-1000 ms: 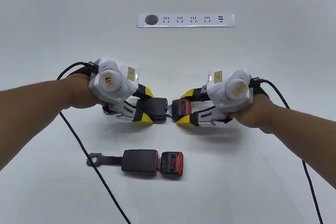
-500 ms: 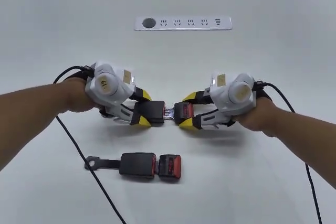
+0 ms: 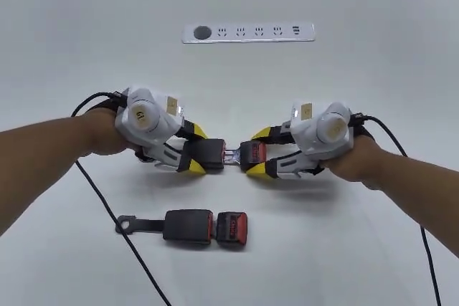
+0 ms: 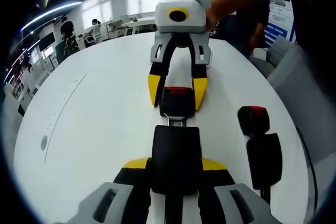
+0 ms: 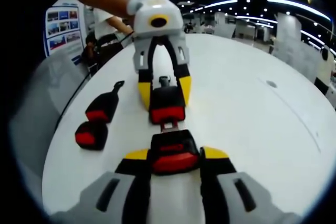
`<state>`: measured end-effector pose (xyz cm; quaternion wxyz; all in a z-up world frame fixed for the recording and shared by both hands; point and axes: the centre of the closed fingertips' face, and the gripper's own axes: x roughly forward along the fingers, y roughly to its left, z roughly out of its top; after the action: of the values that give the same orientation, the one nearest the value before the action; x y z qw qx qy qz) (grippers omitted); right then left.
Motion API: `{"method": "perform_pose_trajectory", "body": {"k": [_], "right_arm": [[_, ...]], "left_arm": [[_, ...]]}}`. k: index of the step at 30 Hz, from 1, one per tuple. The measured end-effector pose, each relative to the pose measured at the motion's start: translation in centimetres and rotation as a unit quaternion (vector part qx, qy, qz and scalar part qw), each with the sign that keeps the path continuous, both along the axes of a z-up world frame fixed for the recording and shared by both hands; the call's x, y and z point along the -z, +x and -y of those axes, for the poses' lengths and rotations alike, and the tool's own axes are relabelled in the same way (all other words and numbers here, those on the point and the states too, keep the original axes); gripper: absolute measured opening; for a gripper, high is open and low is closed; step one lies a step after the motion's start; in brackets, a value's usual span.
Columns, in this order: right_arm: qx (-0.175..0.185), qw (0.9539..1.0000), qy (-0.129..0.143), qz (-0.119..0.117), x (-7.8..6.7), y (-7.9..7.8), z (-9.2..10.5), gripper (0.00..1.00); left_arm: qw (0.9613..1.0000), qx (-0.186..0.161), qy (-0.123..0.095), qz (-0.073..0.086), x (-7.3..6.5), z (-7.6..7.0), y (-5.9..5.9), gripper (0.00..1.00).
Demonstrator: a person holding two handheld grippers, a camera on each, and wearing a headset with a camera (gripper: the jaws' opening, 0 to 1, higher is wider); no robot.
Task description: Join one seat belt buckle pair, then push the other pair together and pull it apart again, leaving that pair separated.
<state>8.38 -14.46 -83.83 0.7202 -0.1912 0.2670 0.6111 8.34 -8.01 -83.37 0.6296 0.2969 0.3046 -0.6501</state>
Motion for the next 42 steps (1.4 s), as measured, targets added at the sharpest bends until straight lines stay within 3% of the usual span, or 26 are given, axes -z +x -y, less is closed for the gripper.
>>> {"method": "perform_pose_trajectory", "body": {"k": [42], "right_arm": [[0.023, 0.9997, 0.000, -0.001, -0.7, -0.7, 5.5, 0.36]], "left_arm": [[0.9999, -0.008, -0.007, -0.003, -0.1, 0.0, 0.1, 0.36]]}}
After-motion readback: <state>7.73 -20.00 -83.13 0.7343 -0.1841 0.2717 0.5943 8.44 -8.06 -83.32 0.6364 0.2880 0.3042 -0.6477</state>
